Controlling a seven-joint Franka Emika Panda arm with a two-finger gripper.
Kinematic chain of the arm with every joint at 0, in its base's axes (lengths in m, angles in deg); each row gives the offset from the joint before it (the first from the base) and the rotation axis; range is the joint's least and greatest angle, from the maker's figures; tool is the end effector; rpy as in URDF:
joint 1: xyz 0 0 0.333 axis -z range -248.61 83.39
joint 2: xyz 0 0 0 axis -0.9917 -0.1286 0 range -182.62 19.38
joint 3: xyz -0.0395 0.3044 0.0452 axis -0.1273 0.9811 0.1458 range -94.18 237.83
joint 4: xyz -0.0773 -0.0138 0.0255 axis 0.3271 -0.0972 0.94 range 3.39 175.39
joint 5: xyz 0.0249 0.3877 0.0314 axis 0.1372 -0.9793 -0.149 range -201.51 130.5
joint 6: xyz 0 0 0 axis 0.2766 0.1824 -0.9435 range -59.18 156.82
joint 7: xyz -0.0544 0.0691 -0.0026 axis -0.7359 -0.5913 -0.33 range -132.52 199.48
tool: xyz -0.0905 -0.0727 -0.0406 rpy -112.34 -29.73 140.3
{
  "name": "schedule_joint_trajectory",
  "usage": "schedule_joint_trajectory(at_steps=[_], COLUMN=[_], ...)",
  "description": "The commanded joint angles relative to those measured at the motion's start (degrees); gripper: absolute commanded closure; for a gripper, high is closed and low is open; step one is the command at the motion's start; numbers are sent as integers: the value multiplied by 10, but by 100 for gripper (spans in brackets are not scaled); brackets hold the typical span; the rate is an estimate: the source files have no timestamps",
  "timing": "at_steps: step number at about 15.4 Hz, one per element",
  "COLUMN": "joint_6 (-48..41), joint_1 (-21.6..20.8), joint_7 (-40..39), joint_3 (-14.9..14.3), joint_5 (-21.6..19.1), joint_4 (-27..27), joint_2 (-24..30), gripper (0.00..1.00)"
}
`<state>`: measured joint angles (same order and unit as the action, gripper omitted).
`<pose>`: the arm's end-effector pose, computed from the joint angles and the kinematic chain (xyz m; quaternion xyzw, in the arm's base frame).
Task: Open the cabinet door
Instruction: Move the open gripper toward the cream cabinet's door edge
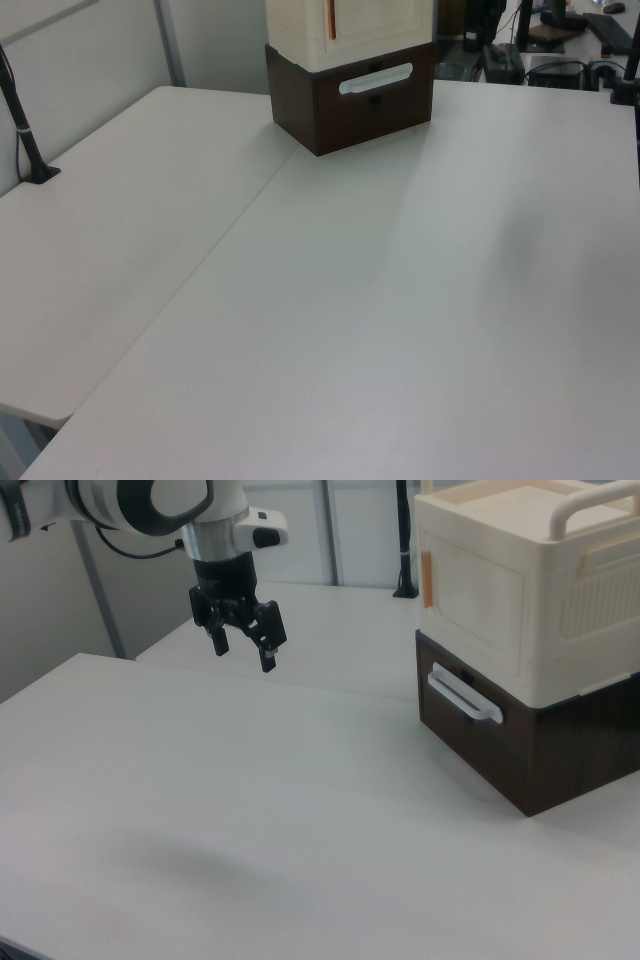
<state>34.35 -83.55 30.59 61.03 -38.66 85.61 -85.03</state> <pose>0.5682 -0.0889 0.6051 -0.9976 0.0610 -0.0281 0.0191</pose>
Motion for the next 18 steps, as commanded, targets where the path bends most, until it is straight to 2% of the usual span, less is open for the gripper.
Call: schedule_joint_trajectory(at_steps=[1, 13, 16, 18], joint_6=[-12, 0, 81, 142], joint_1=[-5, -5, -5, -5], joint_7=[-13, -13, -6, -2], joint_3=[-3, -2, 1, 5], joint_5=[5, -2, -3, -9], joint_4=[9, 6, 6, 5], joint_2=[11, 3, -13, -25], gripper=[0, 0, 0, 4])
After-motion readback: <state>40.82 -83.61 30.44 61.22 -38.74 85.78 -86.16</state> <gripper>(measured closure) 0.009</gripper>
